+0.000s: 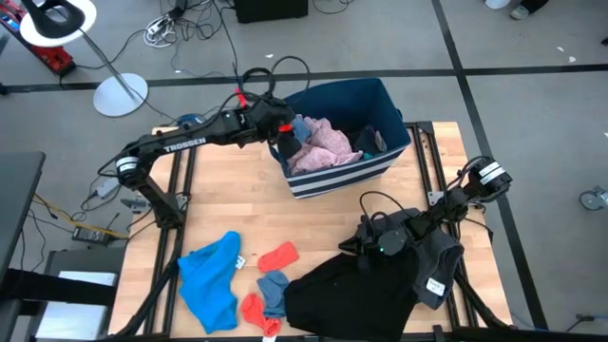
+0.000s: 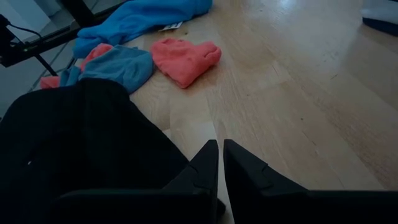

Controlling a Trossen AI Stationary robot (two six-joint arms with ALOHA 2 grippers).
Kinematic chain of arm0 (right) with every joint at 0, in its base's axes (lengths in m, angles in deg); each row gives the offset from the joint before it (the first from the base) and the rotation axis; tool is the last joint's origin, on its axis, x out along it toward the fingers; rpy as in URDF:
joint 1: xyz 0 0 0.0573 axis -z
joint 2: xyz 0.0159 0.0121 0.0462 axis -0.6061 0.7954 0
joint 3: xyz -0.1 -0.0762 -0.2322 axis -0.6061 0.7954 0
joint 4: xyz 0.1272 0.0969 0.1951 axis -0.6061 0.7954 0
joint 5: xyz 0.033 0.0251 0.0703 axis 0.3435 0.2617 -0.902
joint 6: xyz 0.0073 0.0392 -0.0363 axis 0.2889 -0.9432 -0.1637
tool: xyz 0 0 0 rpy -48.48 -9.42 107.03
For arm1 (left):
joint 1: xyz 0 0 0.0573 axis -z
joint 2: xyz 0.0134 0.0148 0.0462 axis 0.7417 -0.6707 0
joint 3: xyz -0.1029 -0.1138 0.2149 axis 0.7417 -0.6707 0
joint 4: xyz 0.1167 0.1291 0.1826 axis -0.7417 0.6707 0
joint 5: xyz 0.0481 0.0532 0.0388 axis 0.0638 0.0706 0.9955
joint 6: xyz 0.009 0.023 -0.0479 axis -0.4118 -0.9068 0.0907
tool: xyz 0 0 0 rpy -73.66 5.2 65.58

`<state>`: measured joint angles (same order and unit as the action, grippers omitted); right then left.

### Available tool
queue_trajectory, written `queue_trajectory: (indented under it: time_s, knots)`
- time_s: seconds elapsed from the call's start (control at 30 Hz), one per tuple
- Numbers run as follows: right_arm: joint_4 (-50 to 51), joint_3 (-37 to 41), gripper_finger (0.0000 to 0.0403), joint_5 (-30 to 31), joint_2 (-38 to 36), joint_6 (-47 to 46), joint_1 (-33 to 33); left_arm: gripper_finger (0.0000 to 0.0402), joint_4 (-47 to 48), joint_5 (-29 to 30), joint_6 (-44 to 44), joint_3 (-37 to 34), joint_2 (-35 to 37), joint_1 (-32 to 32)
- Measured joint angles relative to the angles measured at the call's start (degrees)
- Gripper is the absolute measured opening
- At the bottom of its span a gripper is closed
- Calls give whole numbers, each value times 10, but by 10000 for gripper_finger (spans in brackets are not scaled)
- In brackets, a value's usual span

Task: Sort clothes
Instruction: Put the blue shorts in the blue laundry bin organizer

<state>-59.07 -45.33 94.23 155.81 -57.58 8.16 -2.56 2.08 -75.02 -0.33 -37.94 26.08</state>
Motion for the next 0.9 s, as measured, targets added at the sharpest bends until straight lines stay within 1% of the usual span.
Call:
queue_trajectory:
  time_s: [0.1,0.33,0.5,0.6,0.77,0.9]
  knots:
    - [0,0,26,0,0,-4,0,163,-3,-29,0,0,2,2]
    - [-2,0,24,-1,0,-4,0,163,-16,-53,15,0,37,2]
    - [-2,0,24,-1,0,-4,0,163,-11,-124,-3,0,86,10]
    - [-2,0,26,-1,0,-4,0,163,9,-153,-13,0,123,26]
    - [-2,0,27,-1,0,-4,0,163,67,-159,-12,0,184,75]
    - [-2,0,25,-1,0,-4,0,163,93,-124,16,-22,239,126]
